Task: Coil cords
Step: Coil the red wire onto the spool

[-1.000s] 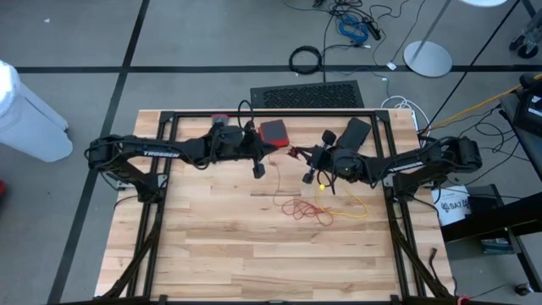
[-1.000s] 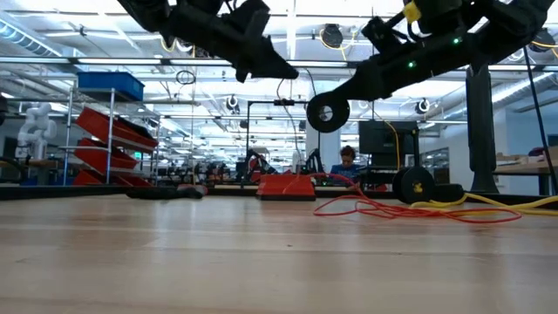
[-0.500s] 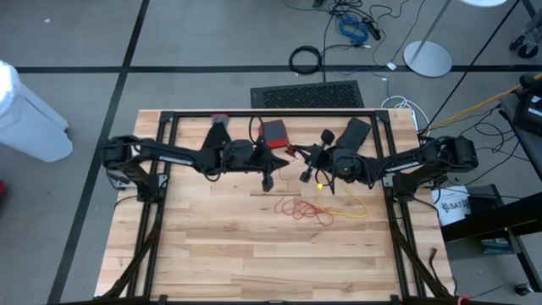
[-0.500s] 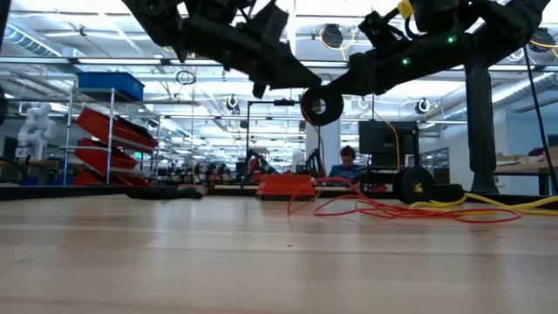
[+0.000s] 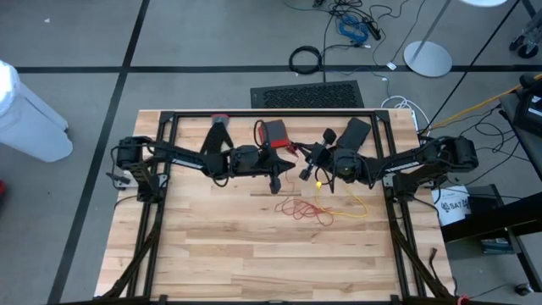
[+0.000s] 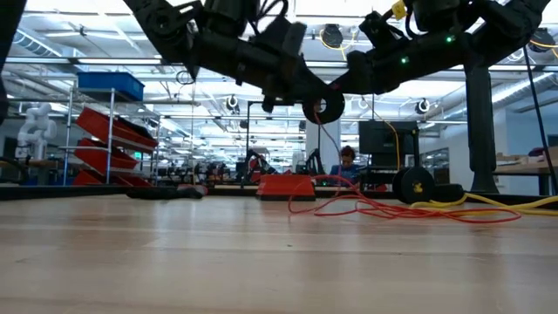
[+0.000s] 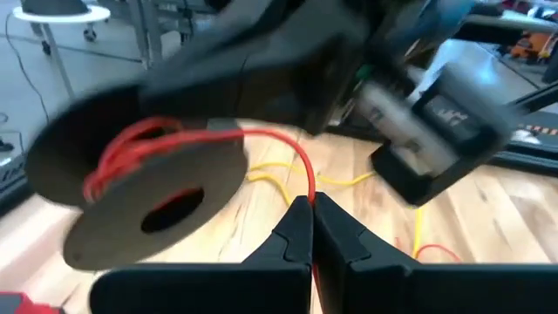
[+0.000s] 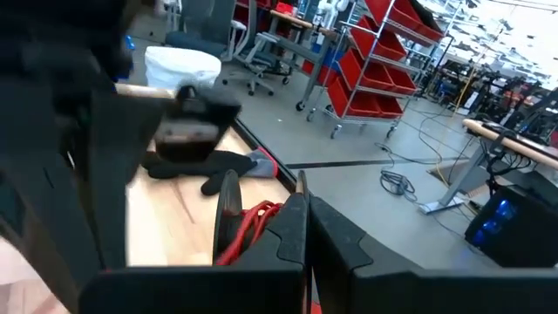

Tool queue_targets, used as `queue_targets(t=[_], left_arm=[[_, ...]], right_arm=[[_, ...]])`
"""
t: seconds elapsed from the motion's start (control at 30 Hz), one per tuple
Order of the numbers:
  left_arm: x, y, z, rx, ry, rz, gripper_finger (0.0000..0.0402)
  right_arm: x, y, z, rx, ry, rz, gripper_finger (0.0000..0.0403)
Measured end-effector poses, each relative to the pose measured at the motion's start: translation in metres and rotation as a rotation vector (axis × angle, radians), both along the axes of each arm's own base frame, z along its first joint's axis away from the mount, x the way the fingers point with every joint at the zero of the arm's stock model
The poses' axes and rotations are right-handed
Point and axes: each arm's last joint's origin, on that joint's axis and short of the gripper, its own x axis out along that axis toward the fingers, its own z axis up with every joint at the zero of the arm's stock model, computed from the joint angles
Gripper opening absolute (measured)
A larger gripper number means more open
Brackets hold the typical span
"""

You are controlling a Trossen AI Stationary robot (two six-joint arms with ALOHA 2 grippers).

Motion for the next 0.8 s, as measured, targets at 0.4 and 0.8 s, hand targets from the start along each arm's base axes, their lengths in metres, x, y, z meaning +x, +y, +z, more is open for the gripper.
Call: queue_targets(t=[0.4,0.8], left_arm=[[0.009,0.003,-0.012,0.019,-0.02,0.148,0.0],[0.005,0.011,-0.015,0.113,-0.002,0.222,0.0008]], right_arm=[[0.0,0.0,0.007,0.028,-0.104,-0.018,0.0],[0.001,0.004,0.016,0.037,-0.203,0.073,0.0]])
